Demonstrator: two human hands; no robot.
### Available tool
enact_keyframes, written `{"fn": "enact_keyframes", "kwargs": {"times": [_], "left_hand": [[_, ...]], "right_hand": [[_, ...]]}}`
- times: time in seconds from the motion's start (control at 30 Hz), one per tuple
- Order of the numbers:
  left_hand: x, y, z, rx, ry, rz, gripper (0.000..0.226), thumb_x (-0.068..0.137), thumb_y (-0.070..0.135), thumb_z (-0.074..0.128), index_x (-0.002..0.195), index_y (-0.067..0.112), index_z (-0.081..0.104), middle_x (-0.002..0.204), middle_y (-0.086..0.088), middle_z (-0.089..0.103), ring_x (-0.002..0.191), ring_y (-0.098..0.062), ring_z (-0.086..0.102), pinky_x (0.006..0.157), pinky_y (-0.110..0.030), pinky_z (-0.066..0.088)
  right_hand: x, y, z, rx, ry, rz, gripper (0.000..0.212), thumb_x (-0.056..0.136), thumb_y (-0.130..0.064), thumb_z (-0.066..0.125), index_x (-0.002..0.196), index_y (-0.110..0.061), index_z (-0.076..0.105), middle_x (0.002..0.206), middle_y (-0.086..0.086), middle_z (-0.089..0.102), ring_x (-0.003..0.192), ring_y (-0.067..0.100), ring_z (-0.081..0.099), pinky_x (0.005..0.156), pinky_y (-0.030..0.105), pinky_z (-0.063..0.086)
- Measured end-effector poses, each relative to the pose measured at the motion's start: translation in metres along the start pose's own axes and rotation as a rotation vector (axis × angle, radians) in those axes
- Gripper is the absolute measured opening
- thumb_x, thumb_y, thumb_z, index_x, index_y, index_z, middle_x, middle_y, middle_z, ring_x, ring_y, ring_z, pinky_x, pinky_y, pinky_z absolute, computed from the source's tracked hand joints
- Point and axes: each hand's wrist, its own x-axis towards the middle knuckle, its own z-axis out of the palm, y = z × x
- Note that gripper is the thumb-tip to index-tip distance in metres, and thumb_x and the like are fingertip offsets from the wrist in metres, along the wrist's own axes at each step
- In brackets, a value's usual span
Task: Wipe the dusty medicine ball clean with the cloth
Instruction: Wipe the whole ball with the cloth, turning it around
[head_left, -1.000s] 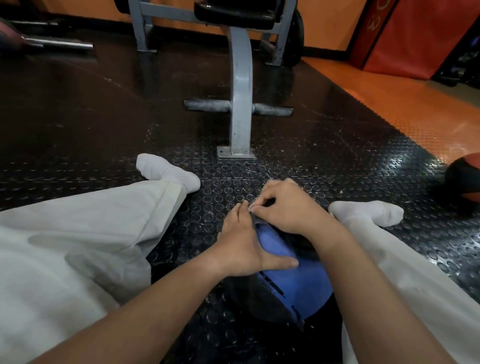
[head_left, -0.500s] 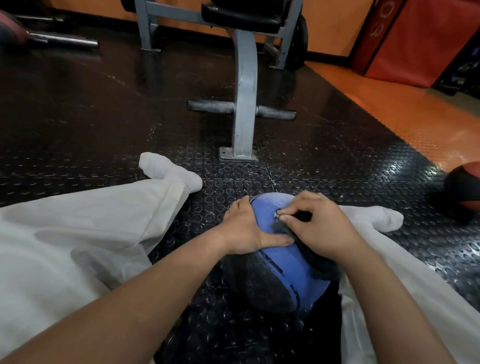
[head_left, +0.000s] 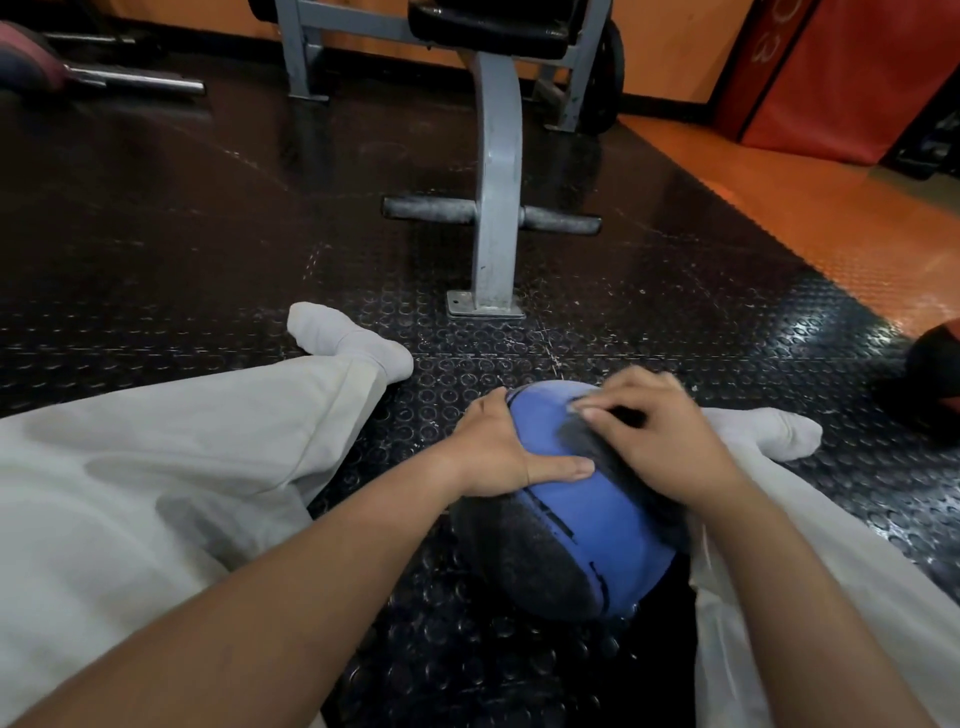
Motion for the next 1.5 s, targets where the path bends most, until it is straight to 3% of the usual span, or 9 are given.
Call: {"fn": "enact_keyframes", "kwargs": {"times": [0.2, 0.4, 0.57, 0.77, 0.87, 0.97, 1.07, 1.27, 1.5], "left_hand": [[-0.001, 0.006, 0.016, 0.038, 0.030, 0.049, 0.133, 0.065, 0.066, 0.076, 0.155, 0.012, -0.006, 0.162, -0.003, -0.001, 0.150, -0.024, 0.001, 0.119, -0.034, 0.011], [0.005, -0.006, 0.022, 0.000, 0.124, 0.153, 0.111, 0.036, 0.088, 0.068, 0.133, 0.036, 0.052, 0.143, 0.008, 0.045, 0.137, -0.019, 0.036, 0.114, -0.043, 0.032], [0.000, -0.011, 0.010, -0.066, 0.057, 0.050, 0.128, 0.059, 0.063, 0.081, 0.156, 0.021, 0.007, 0.161, 0.002, 0.010, 0.148, -0.018, 0.015, 0.120, -0.039, 0.021], [0.003, -0.006, 0.016, -0.035, 0.067, 0.009, 0.130, 0.062, 0.064, 0.078, 0.156, 0.018, 0.000, 0.161, -0.001, 0.007, 0.148, -0.022, 0.012, 0.121, -0.040, 0.017], [0.002, -0.003, 0.019, -0.011, 0.092, 0.036, 0.131, 0.062, 0.065, 0.077, 0.155, 0.017, -0.002, 0.161, -0.002, 0.005, 0.149, -0.022, 0.009, 0.121, -0.040, 0.017], [0.002, -0.009, 0.018, -0.015, 0.100, 0.047, 0.139, 0.050, 0.073, 0.080, 0.156, 0.022, 0.006, 0.159, -0.001, 0.013, 0.147, -0.022, 0.015, 0.119, -0.042, 0.023], [0.008, -0.027, 0.017, -0.059, 0.127, 0.078, 0.138, 0.032, 0.086, 0.077, 0.149, 0.036, 0.023, 0.152, 0.003, 0.031, 0.141, -0.018, 0.033, 0.112, -0.044, 0.038], [0.002, -0.009, 0.019, -0.072, 0.127, 0.048, 0.128, 0.057, 0.061, 0.082, 0.154, 0.020, 0.009, 0.158, -0.001, 0.017, 0.144, -0.018, 0.022, 0.116, -0.031, 0.024], [-0.001, -0.007, 0.018, -0.047, 0.097, 0.034, 0.137, 0.045, 0.072, 0.068, 0.156, 0.021, 0.004, 0.159, 0.003, 0.012, 0.145, -0.019, 0.020, 0.119, -0.038, 0.022]], "right_hand": [[0.000, 0.001, -0.008, 0.015, -0.013, 0.091, 0.016, 0.084, -0.016, 0.071, 0.080, -0.033, 0.072, 0.084, -0.013, 0.058, 0.098, 0.024, 0.052, 0.086, 0.003, 0.022], [0.034, -0.041, 0.035, -0.444, -0.222, -0.021, 0.023, 0.097, -0.033, 0.050, 0.103, -0.027, 0.070, 0.111, -0.005, 0.052, 0.111, 0.022, 0.037, 0.098, 0.042, 0.028], [0.017, -0.011, 0.018, -0.158, -0.076, -0.029, 0.015, 0.091, -0.036, 0.059, 0.093, -0.035, 0.074, 0.094, -0.016, 0.053, 0.100, 0.013, 0.041, 0.093, 0.035, 0.027], [-0.012, 0.041, -0.018, 0.307, 0.076, 0.208, 0.025, 0.086, -0.004, 0.066, 0.086, -0.030, 0.069, 0.092, 0.001, 0.060, 0.083, -0.005, 0.055, 0.086, 0.009, 0.036], [-0.003, 0.020, -0.009, 0.138, 0.069, 0.116, 0.015, 0.086, -0.014, 0.069, 0.089, -0.027, 0.074, 0.087, -0.013, 0.057, 0.091, 0.003, 0.051, 0.088, 0.006, 0.027], [0.011, -0.020, 0.015, -0.198, -0.126, -0.086, 0.013, 0.090, -0.031, 0.061, 0.092, -0.032, 0.074, 0.096, -0.015, 0.056, 0.101, 0.013, 0.038, 0.093, 0.032, 0.026], [0.018, -0.045, 0.026, -0.349, -0.249, -0.180, 0.019, 0.094, -0.034, 0.053, 0.094, -0.029, 0.072, 0.100, -0.013, 0.051, 0.099, 0.012, 0.032, 0.094, 0.036, 0.024], [0.000, 0.018, 0.007, 0.116, -0.005, -0.065, 0.010, 0.084, -0.041, 0.063, 0.088, -0.041, 0.072, 0.092, -0.022, 0.056, 0.102, 0.011, 0.047, 0.097, 0.029, 0.028], [-0.025, 0.076, -0.002, 0.667, 0.157, 0.369, 0.024, 0.091, -0.003, 0.058, 0.081, -0.021, 0.071, 0.100, -0.001, 0.064, 0.081, -0.011, 0.059, 0.081, 0.009, 0.040]]}}
